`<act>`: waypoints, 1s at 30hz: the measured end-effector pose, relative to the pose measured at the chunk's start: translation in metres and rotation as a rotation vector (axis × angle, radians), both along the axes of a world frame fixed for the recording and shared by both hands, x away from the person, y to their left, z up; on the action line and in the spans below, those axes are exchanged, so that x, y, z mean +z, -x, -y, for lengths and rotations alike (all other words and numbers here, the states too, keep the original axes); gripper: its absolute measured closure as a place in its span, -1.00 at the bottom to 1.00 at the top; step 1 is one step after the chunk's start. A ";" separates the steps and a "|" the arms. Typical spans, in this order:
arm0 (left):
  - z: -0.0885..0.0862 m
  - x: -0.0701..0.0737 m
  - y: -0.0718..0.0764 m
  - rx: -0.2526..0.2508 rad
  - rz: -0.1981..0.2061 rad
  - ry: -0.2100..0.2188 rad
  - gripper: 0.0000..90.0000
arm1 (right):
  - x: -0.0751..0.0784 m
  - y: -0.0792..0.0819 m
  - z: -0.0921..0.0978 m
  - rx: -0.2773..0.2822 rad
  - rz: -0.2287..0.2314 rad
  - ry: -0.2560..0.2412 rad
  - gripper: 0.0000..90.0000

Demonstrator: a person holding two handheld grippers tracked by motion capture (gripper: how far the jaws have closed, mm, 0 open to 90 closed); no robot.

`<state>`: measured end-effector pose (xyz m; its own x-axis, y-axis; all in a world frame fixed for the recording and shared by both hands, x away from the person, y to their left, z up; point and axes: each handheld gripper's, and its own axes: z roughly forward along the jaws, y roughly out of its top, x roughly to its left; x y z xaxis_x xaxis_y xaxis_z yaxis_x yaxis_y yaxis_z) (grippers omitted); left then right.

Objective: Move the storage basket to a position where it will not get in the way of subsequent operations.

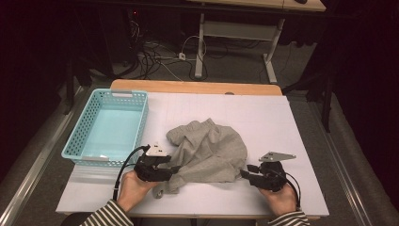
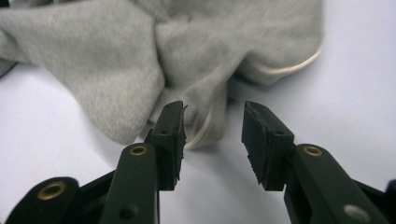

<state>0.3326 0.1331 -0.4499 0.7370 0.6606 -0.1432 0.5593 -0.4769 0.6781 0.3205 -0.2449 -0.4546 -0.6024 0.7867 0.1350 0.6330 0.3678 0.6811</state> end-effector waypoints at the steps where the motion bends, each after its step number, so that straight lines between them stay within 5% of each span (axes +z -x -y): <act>1: 0.001 -0.001 -0.001 -0.002 -0.001 -0.005 -0.01 | -0.003 -0.001 -0.002 0.009 -0.011 0.008 0.37; 12: 0.005 -0.006 -0.004 0.000 -0.015 -0.032 -0.01 | -0.003 -0.003 -0.011 0.064 -0.016 0.075 0.89; 21: 0.006 -0.009 -0.006 -0.008 -0.009 -0.047 -0.02 | 0.023 0.011 0.024 -0.034 0.066 0.059 0.89; 30: 0.008 -0.012 -0.011 -0.016 -0.018 -0.050 -0.02 | 0.027 0.013 0.064 -0.167 0.060 0.067 0.89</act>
<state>0.3433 0.1251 -0.4617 0.7447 0.6558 -0.1236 0.5636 -0.5189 0.6428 0.3074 -0.3085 -0.4276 -0.4685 0.8823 0.0463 0.6479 0.3074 0.6970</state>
